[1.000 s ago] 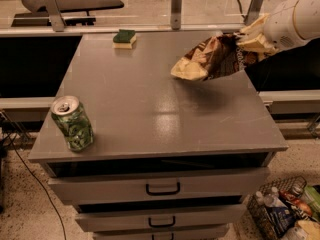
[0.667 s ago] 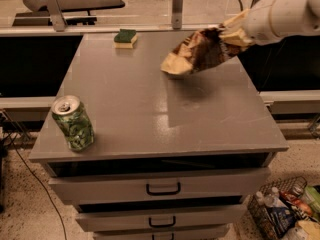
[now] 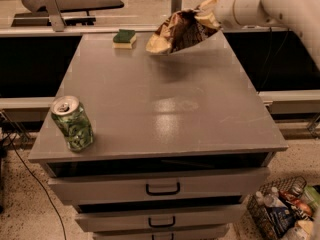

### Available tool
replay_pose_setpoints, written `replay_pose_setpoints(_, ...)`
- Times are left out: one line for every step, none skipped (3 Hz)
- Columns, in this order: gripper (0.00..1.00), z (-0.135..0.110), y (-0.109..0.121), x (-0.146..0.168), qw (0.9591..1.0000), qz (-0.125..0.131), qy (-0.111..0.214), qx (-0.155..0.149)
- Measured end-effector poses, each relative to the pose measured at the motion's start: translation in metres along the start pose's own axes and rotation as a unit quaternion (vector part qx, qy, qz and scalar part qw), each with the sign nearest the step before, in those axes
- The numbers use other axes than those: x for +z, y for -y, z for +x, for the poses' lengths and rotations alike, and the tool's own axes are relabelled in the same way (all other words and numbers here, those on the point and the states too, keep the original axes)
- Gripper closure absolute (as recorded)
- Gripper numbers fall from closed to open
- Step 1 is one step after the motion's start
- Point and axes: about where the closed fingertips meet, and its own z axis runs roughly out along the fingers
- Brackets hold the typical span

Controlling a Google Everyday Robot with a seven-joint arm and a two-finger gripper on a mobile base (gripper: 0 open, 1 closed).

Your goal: Move brown chip bag near sponge

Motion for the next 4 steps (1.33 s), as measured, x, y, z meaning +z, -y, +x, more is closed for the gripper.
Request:
replay_pose_setpoints(1.0,0.001,0.016,0.038,0.9995,0.029,0.009,0.007)
replay_pose_setpoints(1.0,0.008,0.029,0.075,0.9981,0.058,0.009,0.02)
replay_pose_setpoints(1.0,0.022,0.03,0.108,0.9966,0.076,0.0,0.033)
replay_pose_setpoints(1.0,0.036,0.025,0.127,0.9955,0.082,-0.007,0.047)
